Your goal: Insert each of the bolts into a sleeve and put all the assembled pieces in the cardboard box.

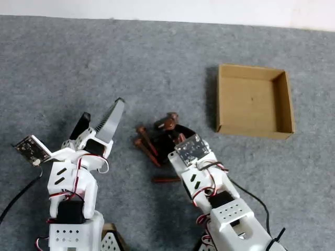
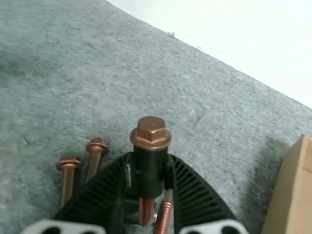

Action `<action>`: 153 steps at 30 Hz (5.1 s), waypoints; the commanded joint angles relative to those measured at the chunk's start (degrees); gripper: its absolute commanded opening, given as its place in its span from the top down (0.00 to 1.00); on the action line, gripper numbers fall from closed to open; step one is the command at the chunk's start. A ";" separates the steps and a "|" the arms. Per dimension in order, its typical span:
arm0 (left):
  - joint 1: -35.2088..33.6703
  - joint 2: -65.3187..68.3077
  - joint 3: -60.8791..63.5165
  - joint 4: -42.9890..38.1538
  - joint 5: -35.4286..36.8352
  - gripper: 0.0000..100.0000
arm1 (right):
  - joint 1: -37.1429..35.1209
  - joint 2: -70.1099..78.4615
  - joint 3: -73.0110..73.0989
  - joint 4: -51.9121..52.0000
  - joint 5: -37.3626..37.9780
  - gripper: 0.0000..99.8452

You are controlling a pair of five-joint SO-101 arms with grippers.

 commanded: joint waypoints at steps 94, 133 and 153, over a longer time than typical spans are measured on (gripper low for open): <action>-0.22 -0.48 1.19 -0.97 0.35 0.52 | -0.48 49.54 -49.01 44.97 -14.24 0.76; -0.22 -0.48 1.19 -0.88 0.35 0.52 | -2.51 57.36 -53.05 53.49 -39.38 0.76; -0.22 -0.48 1.19 -0.88 0.35 0.52 | -1.98 62.20 -59.56 56.22 -39.38 0.76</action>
